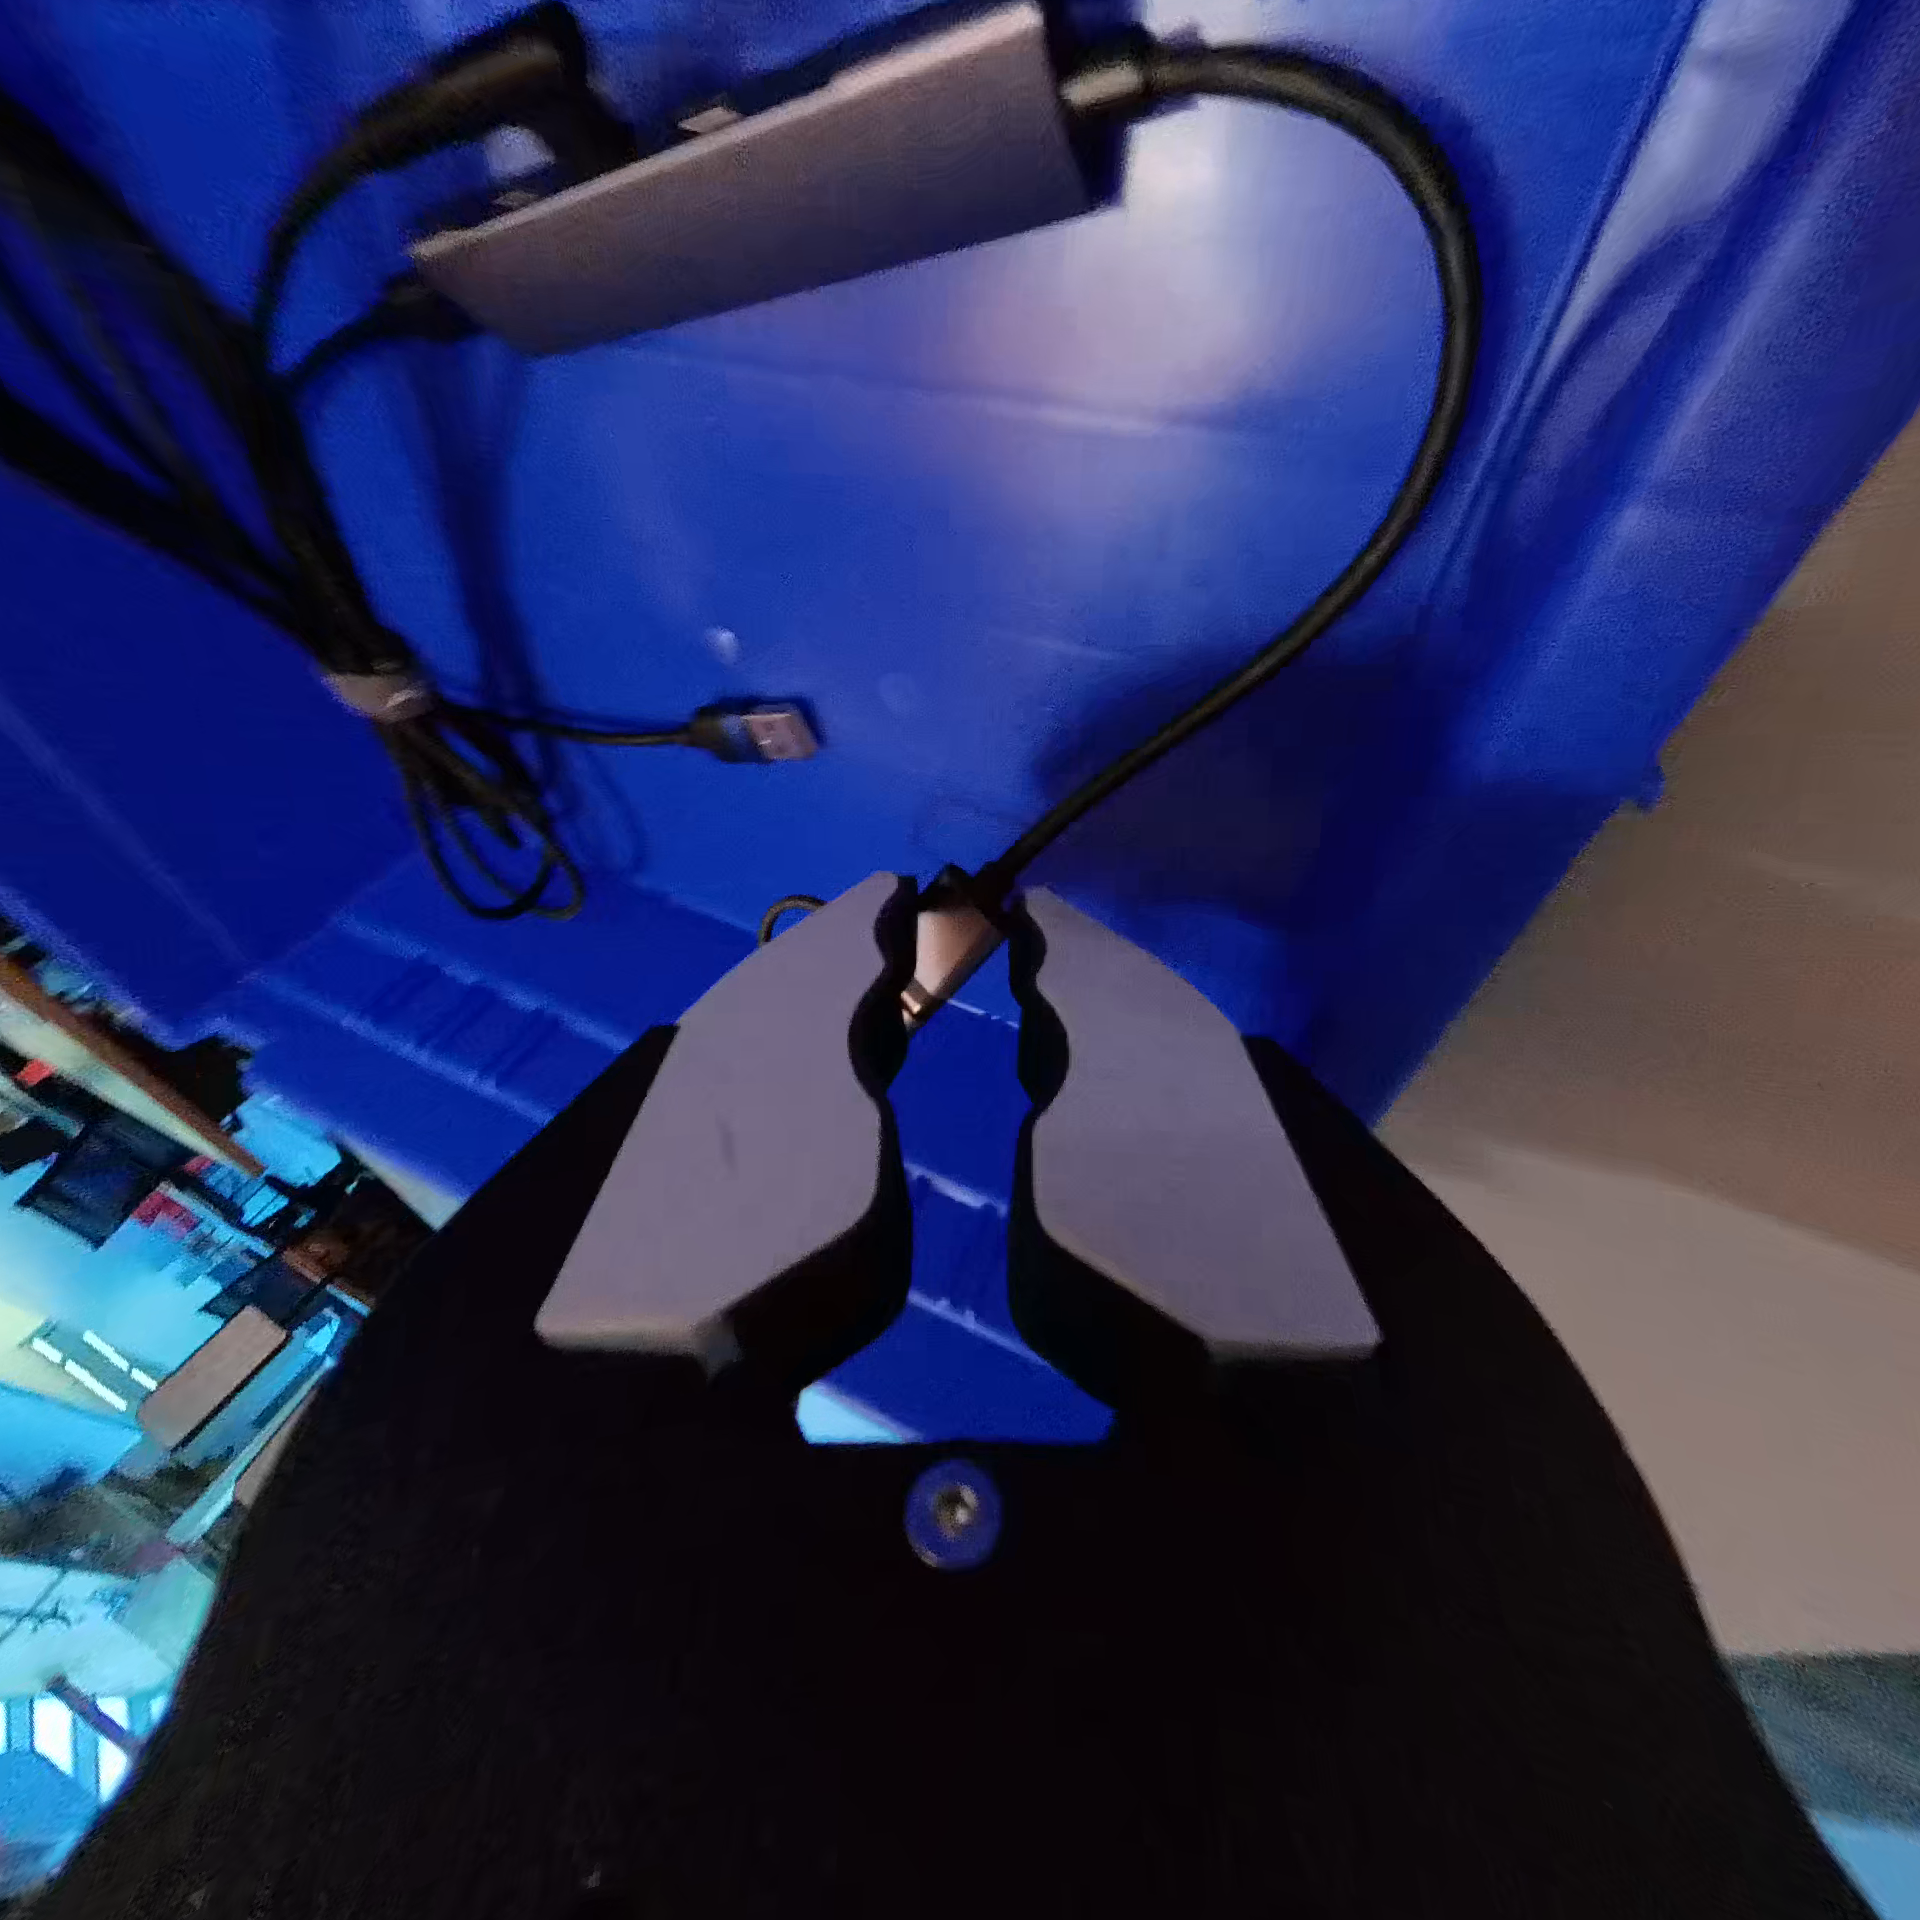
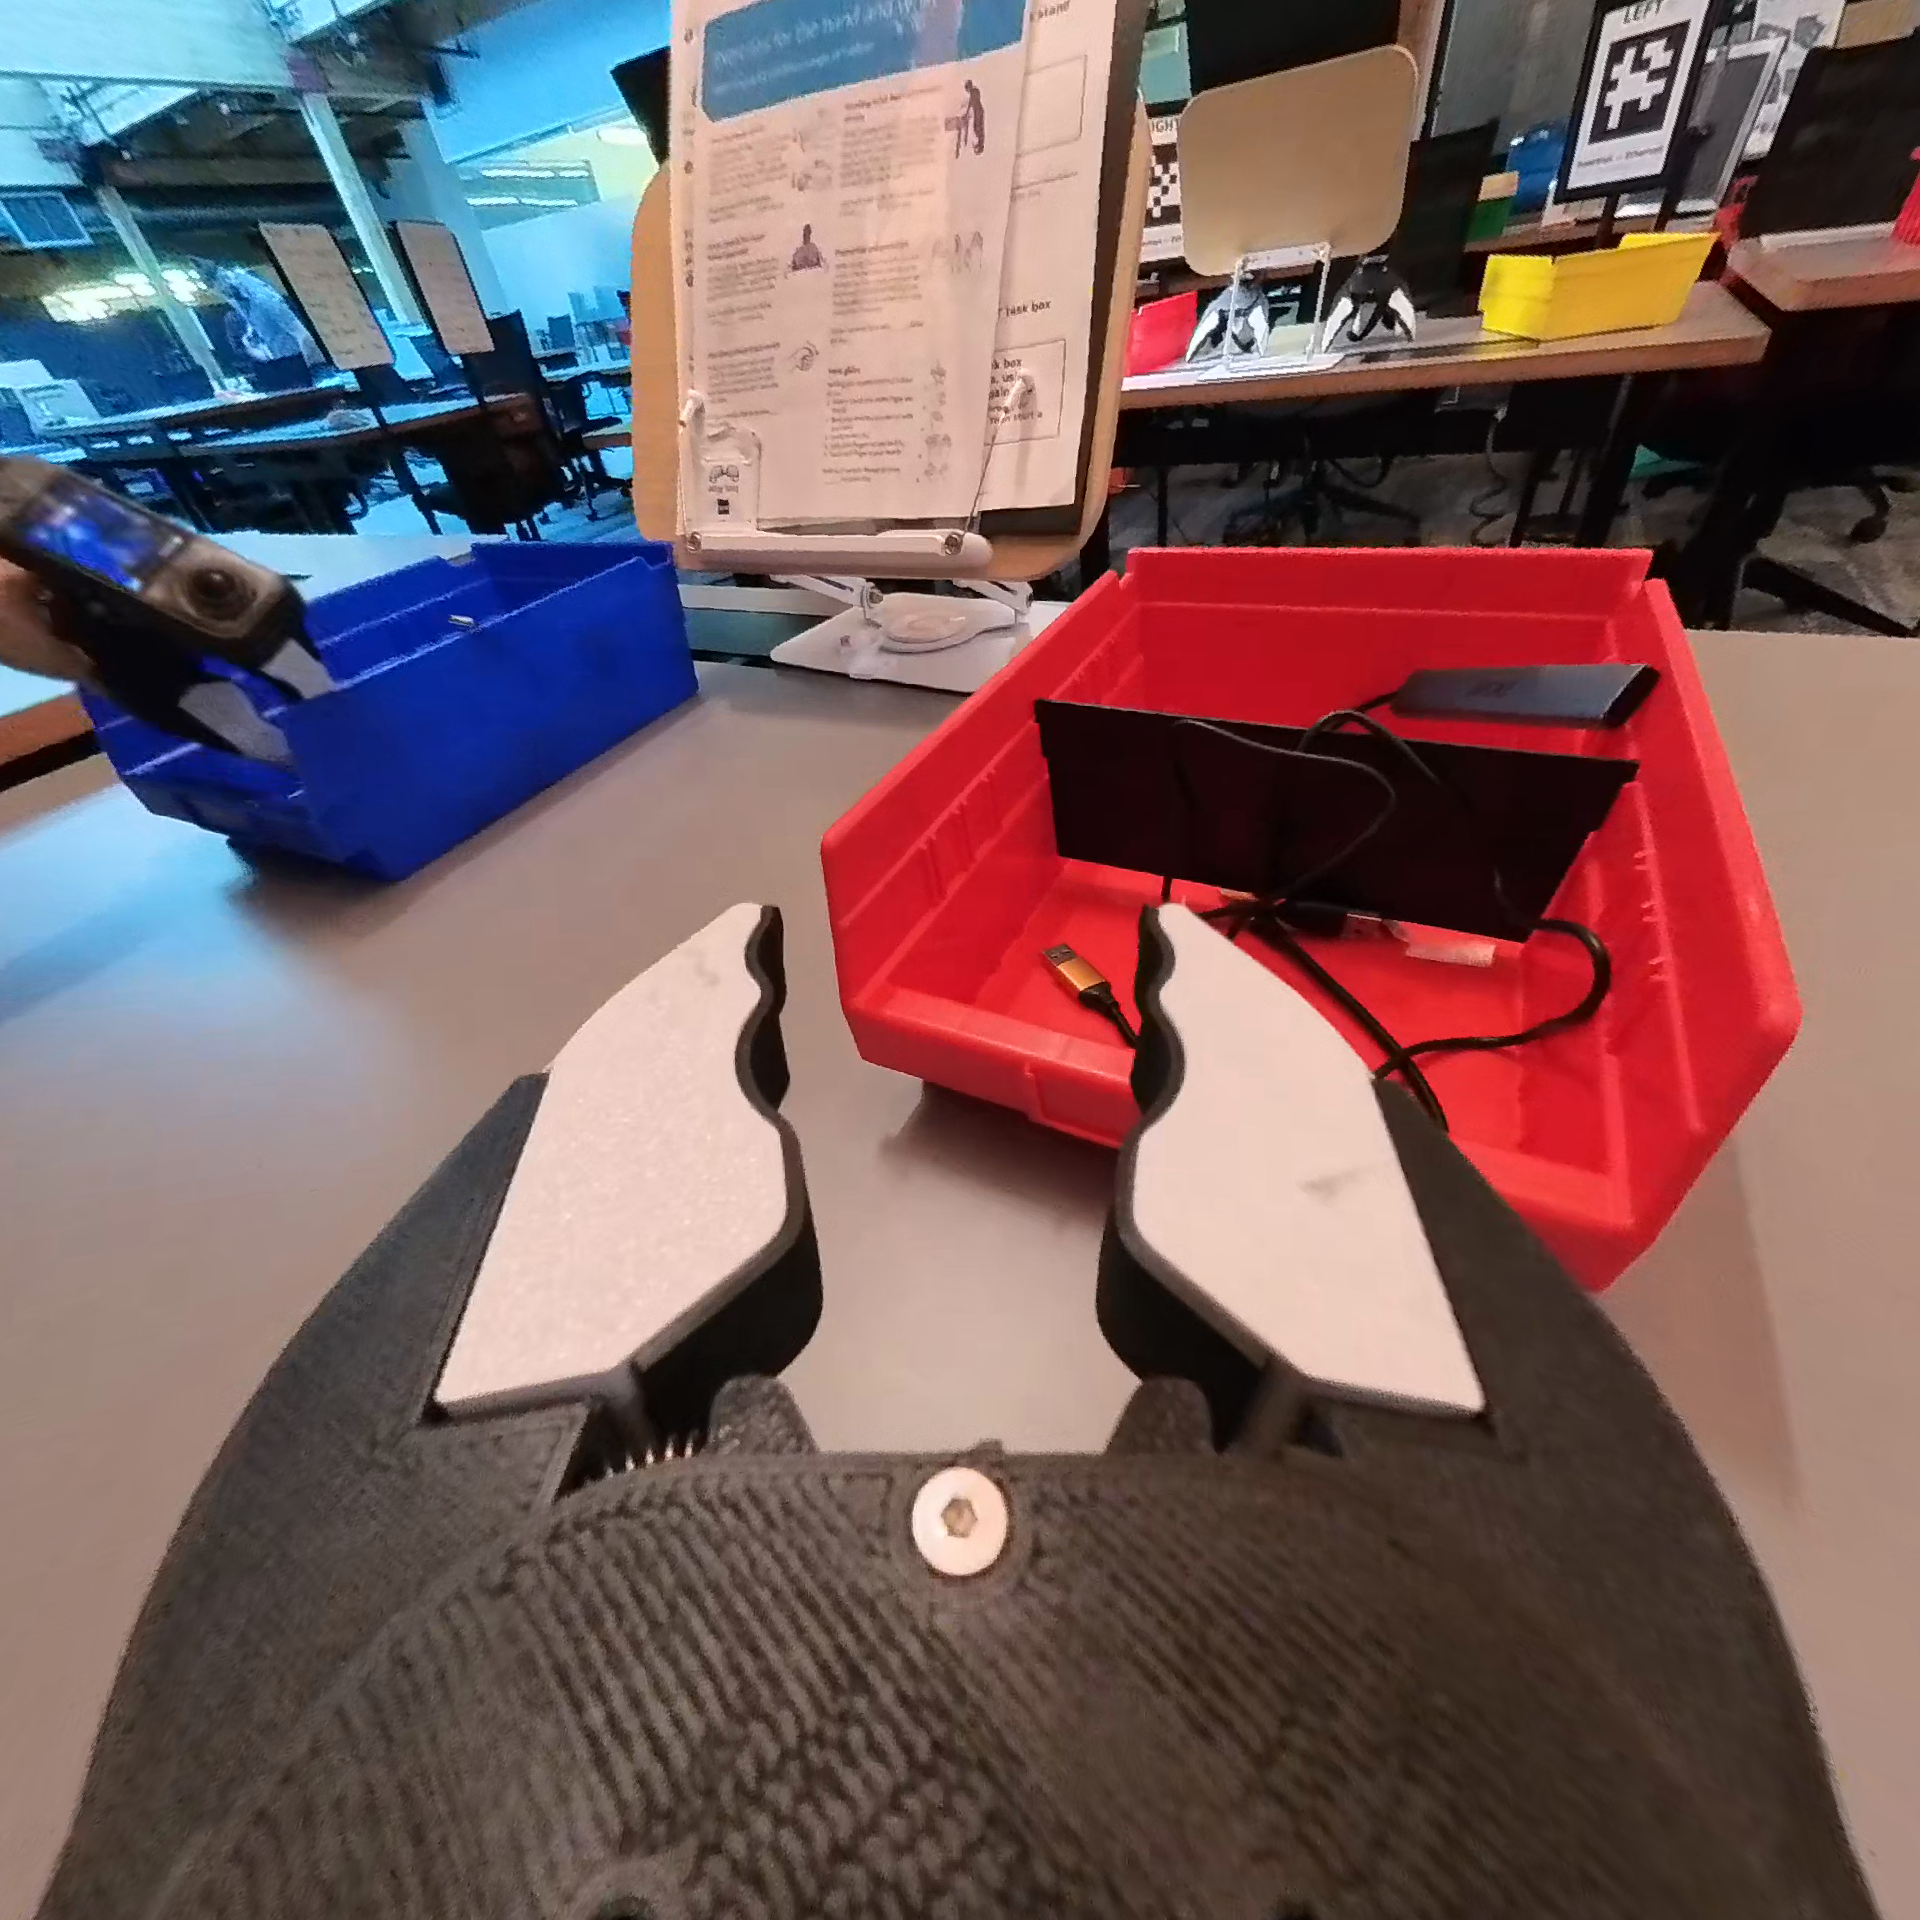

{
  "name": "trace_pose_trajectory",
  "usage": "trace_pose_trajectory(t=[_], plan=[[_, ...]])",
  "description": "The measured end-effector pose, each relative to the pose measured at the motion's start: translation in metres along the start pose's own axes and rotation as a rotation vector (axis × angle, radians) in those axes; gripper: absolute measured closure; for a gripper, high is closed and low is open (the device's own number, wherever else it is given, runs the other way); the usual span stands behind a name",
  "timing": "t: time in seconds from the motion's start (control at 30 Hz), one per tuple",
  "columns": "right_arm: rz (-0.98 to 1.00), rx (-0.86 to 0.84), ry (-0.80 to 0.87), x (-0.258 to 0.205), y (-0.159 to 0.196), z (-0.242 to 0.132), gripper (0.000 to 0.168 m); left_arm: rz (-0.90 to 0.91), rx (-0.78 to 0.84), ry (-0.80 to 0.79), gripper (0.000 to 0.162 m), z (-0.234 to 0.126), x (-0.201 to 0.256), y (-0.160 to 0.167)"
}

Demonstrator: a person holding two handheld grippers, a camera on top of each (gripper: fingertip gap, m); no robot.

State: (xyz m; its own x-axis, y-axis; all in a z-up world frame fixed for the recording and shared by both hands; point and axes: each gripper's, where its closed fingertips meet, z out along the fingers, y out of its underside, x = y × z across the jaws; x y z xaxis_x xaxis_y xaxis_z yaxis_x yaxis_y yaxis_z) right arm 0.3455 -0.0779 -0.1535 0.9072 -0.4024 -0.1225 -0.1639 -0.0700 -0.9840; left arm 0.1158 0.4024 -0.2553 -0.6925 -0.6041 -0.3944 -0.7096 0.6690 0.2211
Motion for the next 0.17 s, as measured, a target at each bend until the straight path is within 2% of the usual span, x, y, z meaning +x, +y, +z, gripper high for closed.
trace_pose_trajectory(t=[0.03,0.07,0.17], plan=[[-0.004,-0.002,-0.003,-0.001,0.0,-0.001,0.103,-0.026,0.014,-0.034,0.147,-0.006,-0.005,-0.001],[-0.01,-0.003,-0.007,-0.003,0.0,-0.001,0.103,-0.058,0.028,-0.064,0.155,-0.013,-0.009,0.0],[-0.034,-0.017,-0.013,-0.006,0.003,-0.002,0.103,-0.163,0.108,-0.166,0.156,-0.038,-0.022,-0.003]])
